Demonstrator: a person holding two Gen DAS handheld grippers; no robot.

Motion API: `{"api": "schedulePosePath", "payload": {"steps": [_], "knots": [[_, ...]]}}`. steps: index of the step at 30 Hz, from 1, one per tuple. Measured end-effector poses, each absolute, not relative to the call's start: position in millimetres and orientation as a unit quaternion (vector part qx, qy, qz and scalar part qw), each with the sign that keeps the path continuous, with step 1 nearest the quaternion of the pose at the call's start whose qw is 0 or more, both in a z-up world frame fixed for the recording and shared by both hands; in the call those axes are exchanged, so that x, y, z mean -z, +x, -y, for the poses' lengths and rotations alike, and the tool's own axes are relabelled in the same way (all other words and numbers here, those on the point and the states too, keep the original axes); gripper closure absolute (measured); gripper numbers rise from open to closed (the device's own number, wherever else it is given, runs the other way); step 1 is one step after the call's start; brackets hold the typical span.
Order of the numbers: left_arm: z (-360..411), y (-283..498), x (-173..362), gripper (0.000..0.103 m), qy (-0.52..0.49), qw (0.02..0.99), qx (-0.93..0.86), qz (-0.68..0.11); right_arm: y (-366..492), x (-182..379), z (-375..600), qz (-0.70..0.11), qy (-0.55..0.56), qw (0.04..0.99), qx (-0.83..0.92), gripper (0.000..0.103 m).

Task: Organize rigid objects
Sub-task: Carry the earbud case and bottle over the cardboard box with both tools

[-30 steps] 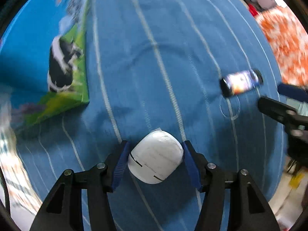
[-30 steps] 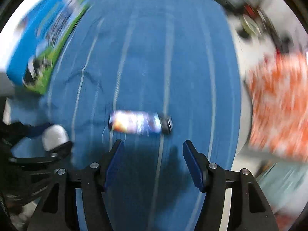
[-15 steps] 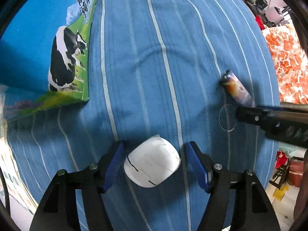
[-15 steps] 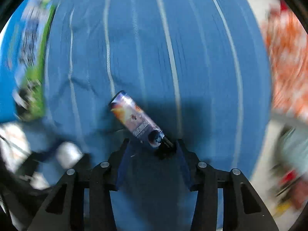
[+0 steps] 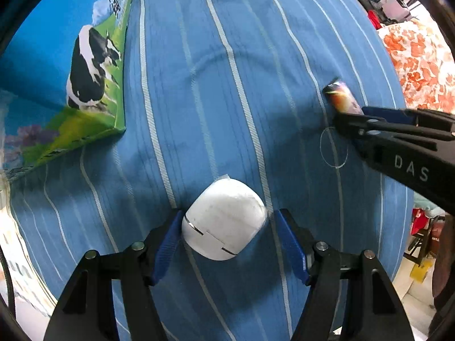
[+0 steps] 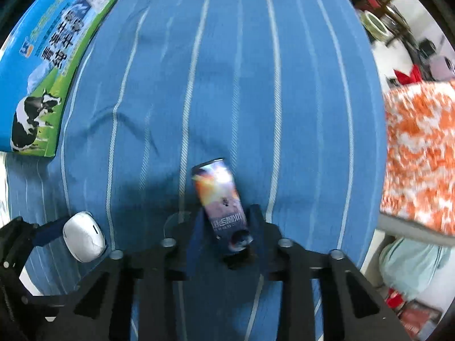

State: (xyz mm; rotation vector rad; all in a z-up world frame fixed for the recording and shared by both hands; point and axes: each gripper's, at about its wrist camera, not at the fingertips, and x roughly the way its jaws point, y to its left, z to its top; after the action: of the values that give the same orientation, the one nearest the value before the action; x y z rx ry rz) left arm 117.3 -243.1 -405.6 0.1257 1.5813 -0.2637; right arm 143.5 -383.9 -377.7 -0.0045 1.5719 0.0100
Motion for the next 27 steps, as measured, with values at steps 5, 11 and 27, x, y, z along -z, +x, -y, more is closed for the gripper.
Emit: {"api": "schedulePosePath", "payload": {"steps": [5, 11, 27], "knots": [[238, 109, 409, 0.050, 0.077, 0.700, 0.123, -0.699, 128, 381, 387, -0.717, 0.004, 0.697, 0.014, 0.070], [237, 108, 403, 0.050, 0.061, 0.706, 0.121, -0.695, 149, 375, 349, -0.724, -0.021, 0.689, 0.029, 0.074], [207, 99, 345, 0.050, 0.055, 0.743, 0.135, -0.653, 71, 333, 363, -0.682, 0.092, 0.726, 0.015, 0.076]]}}
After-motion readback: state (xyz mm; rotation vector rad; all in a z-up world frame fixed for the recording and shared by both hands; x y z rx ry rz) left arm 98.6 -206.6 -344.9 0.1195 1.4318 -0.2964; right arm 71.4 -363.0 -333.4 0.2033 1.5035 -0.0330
